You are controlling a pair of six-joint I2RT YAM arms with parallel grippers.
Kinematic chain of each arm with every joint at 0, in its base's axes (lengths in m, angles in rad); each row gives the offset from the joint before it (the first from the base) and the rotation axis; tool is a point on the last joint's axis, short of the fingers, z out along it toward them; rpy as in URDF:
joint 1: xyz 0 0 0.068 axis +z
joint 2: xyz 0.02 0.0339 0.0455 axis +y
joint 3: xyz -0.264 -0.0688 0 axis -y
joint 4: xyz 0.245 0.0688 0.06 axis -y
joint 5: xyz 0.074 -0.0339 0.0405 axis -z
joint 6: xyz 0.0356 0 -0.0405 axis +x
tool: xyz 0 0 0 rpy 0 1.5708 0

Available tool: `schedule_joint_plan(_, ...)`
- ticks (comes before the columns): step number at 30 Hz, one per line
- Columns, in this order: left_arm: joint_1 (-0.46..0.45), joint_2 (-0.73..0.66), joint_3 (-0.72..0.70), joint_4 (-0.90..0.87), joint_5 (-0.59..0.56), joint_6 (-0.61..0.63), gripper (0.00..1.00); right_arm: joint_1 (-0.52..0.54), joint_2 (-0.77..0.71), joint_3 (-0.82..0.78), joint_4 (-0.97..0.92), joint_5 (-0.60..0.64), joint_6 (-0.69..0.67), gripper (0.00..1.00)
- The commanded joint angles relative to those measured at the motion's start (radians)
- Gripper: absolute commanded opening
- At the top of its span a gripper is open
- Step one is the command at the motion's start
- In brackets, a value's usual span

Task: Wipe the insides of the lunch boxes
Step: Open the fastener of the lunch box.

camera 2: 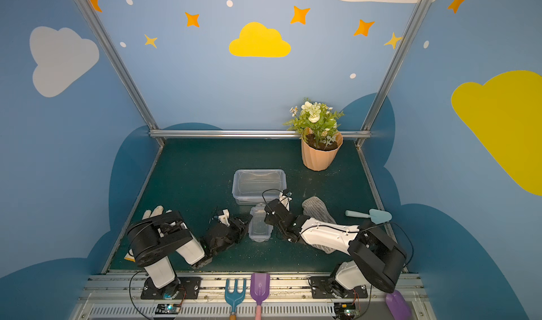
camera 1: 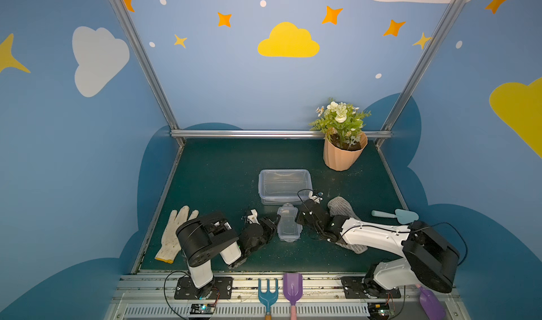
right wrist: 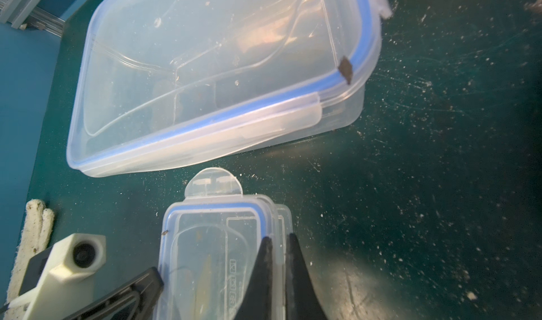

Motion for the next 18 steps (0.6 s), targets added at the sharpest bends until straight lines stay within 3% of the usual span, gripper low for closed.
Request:
schedule_joint_plan(1, -0.03, -0.024, 0.019, 0.051, 0.008, 0.012, 0.37, 0.016, 0.051, -0.03, -0.048, -0.056, 0.025, 0.0)
schedule_joint_plan(18, -0.049, -0.014, 0.017, 0.05, -0.03, 0.007, 0.27, 0.041, 0.059, -0.018, -0.075, -0.025, 0.034, 0.0)
